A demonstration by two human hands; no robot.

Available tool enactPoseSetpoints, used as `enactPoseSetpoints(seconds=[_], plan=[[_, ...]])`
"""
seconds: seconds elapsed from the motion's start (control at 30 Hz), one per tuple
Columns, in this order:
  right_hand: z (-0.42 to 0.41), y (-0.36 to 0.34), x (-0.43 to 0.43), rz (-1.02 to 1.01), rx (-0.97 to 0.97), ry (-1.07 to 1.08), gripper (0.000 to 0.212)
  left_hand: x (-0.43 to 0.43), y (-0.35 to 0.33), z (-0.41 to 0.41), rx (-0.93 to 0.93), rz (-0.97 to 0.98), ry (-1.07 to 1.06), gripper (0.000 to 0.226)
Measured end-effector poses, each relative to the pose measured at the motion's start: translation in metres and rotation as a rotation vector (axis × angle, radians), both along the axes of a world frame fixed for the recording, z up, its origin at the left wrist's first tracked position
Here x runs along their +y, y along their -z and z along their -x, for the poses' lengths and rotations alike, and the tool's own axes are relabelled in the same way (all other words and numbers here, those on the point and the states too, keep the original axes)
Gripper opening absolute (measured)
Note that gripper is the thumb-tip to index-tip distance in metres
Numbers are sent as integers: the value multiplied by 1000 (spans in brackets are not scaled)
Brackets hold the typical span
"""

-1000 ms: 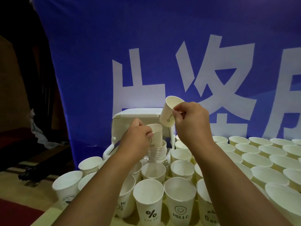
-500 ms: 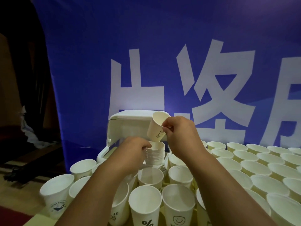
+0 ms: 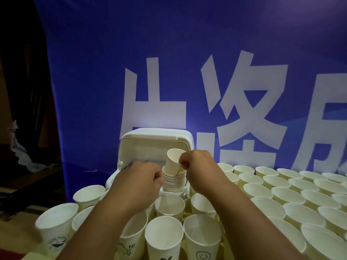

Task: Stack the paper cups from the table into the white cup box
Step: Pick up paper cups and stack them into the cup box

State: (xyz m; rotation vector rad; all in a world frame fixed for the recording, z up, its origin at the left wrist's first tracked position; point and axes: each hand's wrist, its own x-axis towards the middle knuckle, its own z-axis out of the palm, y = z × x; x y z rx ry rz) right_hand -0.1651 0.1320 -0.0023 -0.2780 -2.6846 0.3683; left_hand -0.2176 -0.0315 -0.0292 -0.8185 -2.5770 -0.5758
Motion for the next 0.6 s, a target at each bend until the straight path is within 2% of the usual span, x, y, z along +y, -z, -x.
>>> enactPoseSetpoints(seconds=[0.17, 0.23, 0.3, 0.43, 0.5, 0.6], plan=[[5, -1, 0, 23, -155, 1, 46, 0, 0, -3, -6, -21, 8, 20], [4, -1, -1, -20, -137, -15, 45, 1, 0, -4, 3, -37, 17, 18], [3, 2, -2, -68, -63, -40, 39, 3, -1, -5, 7, -79, 46, 5], [5, 1, -4, -81, -147, -43, 43, 8, 3, -4, -23, -96, 110, 65], [8, -2, -6, -32, -190, -41, 46, 10, 3, -1, -28, -67, 122, 70], [7, 0, -4, -22, -167, -67, 54, 10, 4, 2, -82, 4, 92, 59]])
